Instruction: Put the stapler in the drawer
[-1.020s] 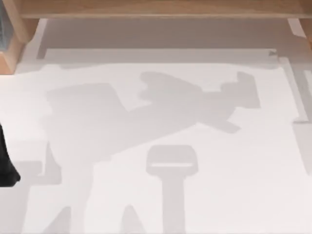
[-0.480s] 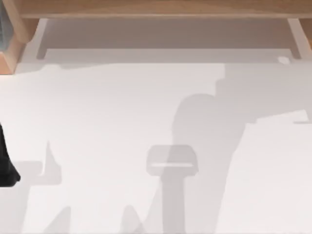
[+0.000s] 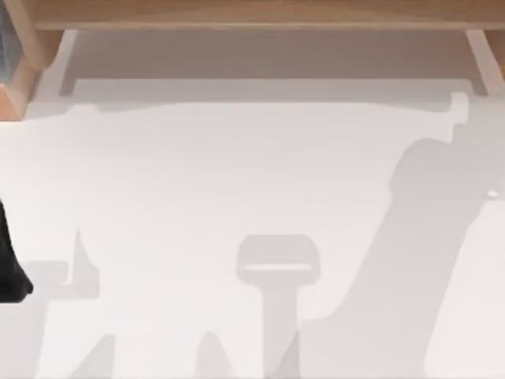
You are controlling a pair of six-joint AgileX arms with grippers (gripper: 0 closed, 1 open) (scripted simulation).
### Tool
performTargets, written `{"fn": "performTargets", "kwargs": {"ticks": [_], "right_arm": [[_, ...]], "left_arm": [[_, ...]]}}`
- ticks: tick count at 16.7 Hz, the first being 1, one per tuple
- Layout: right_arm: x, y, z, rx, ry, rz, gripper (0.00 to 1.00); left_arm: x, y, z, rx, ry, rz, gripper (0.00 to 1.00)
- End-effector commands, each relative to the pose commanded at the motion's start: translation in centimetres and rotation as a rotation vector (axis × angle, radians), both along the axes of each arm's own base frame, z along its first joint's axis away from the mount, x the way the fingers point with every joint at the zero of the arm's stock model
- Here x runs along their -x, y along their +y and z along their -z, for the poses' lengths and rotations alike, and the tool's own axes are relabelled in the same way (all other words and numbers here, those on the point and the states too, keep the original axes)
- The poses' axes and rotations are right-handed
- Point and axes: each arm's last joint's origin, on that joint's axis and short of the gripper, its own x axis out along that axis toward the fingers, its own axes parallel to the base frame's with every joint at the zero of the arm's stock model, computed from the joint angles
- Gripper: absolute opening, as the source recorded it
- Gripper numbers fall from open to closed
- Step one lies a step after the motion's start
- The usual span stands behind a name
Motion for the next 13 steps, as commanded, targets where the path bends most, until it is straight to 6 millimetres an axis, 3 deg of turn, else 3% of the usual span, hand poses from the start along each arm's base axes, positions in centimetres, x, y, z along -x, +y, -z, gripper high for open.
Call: {"fn": "performTargets", "kwargs": {"ticks": [7,9,13], "right_arm": [[-0.1,0.2,-0.1,0.001,-0.006,-0.005,0.0],[-0.1,-0.1,-2.0,-0.004,-0.084,-0.013,0.0],[1.1,-0.9,-7.9,-0.022,-0.286,-0.017,0.0]], "left_arm": [[0.0,0.0,0.0,0.0,0.0,0.0,1.0],[0.0,0.0,0.0,0.0,0.0,0.0,1.0],[0.0,0.0,0.0,0.0,0.0,0.0,1.0]]}}
